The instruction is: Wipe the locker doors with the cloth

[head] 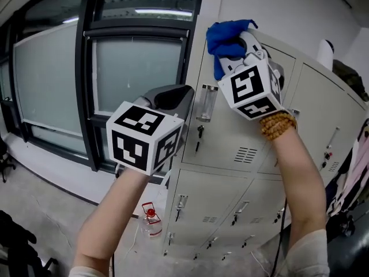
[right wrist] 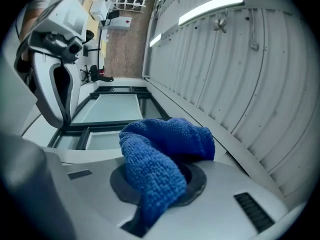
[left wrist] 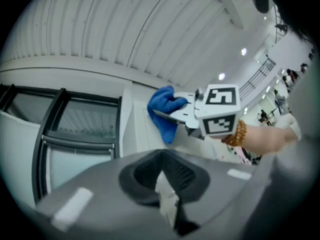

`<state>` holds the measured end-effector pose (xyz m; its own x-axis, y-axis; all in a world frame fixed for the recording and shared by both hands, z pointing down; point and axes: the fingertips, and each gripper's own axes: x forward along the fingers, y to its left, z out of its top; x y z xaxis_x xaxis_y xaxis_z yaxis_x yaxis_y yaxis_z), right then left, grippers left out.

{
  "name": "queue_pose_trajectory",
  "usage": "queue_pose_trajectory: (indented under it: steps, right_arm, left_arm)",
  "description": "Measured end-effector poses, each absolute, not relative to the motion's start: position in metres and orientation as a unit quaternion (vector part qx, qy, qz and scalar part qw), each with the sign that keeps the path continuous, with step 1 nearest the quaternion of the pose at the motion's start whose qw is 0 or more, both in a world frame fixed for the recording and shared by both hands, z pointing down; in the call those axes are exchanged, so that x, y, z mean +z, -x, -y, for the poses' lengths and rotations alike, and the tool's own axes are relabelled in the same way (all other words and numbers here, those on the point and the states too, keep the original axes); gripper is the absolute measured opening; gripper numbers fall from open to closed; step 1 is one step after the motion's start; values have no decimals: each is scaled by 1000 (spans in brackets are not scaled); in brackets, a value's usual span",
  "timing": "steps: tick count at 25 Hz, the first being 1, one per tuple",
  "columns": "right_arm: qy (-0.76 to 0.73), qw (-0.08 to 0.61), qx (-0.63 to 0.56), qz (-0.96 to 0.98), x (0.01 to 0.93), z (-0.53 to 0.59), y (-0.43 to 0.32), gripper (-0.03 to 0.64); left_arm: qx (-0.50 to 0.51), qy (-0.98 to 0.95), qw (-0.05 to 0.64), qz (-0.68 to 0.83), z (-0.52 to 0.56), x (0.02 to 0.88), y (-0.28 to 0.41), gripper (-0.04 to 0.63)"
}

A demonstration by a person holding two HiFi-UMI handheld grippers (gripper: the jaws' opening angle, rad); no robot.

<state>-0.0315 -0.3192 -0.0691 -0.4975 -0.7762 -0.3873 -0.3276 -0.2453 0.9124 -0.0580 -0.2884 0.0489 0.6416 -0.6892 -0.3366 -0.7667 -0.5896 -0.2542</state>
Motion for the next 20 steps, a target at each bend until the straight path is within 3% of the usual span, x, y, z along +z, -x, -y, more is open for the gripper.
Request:
queue_pose_trajectory:
  steps: [7, 20]
  right_arm:
    - [-443, 222, -658, 567, -51, 343, 56, 37]
    - [-451, 237, -621, 596, 90, 331, -25, 37]
  left_arm:
    - [97, 883, 185, -422, 299, 60, 69, 5]
    - [75, 894, 167, -409, 308, 111, 26, 5]
